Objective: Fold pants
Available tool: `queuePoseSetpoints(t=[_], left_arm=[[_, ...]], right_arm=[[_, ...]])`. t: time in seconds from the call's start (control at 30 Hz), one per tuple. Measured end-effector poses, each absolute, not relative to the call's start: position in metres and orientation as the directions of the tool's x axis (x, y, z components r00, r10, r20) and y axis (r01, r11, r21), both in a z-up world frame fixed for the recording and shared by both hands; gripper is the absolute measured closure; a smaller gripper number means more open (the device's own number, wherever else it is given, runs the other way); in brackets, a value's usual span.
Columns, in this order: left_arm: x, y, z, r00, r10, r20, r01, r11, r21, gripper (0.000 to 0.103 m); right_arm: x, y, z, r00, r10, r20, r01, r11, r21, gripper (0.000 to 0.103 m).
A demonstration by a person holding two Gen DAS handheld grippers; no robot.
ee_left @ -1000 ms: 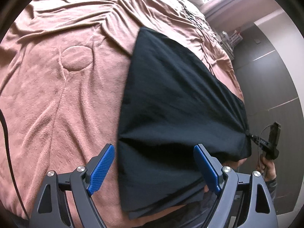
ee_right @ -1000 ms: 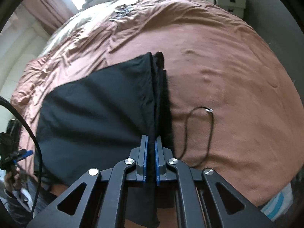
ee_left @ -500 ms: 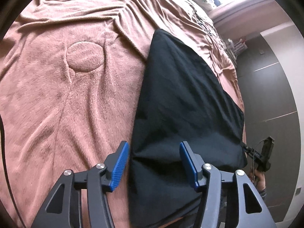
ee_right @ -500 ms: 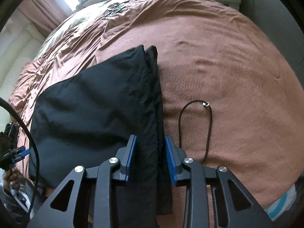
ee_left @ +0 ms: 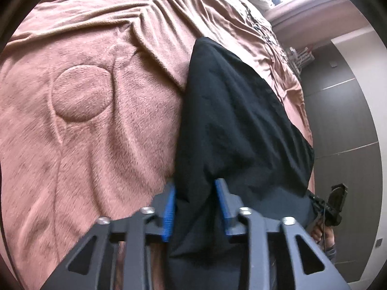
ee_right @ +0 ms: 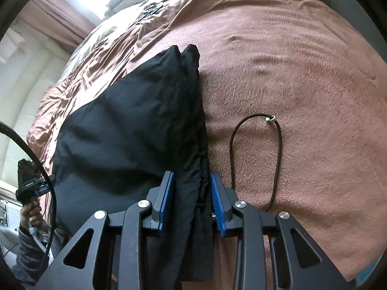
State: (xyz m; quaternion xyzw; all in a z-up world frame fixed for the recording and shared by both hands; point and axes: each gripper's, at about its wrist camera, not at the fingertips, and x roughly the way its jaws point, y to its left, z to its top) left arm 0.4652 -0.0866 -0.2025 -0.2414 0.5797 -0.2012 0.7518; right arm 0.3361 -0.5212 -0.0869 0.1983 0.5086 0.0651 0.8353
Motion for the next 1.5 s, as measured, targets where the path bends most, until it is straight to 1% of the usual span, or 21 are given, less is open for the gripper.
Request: queuePoseSetpoints(t=[0.07,0.17,0.5,0.83,1.33,1.4,1.5], left_arm=[[0.466,-0.091,-0.199,0.252,-0.573,-0.78,0.037,0.811,-0.584,0.095],[0.463,-0.098,-0.186,0.295,-0.53,-0.795,0.072,0.842,-0.534,0.098],[0.461,-0.076,-0.14,0.375,-0.502,-0.779,0.096,0.857,-0.506,0.1],[0.457,-0.022,-0.13,0.385,-0.478,-0.789,0.06,0.867,-0.495,0.1],[0.44,0.114,-0.115,0.452,-0.4,-0.797,-0.031,0.886,-0.462,0.1],[0.438,0.133,-0.114,0.459,-0.385,-0.8,-0.051,0.888,-0.457,0.1],[0.436,0.157,-0.115,0.466,-0.372,-0.803,-0.073,0.888,-0.454,0.1]], right_arm=[[0.336,-0.522,-0.087,0.475,0.316,-0.821,0.094,0.91,0.404,0.075],[0.332,-0.52,-0.085,0.475,0.314,-0.822,0.097,0.91,0.404,0.075],[0.331,-0.501,-0.079,0.468,0.325,-0.822,0.081,0.91,0.406,0.075],[0.339,-0.459,-0.089,0.452,0.372,-0.811,0.046,0.898,0.438,0.075],[0.378,-0.352,-0.112,0.393,0.442,-0.806,-0.049,0.886,0.462,0.075],[0.381,-0.342,-0.114,0.388,0.45,-0.804,-0.064,0.884,0.464,0.078],[0.39,-0.318,-0.119,0.375,0.457,-0.806,-0.088,0.884,0.46,0.078]])
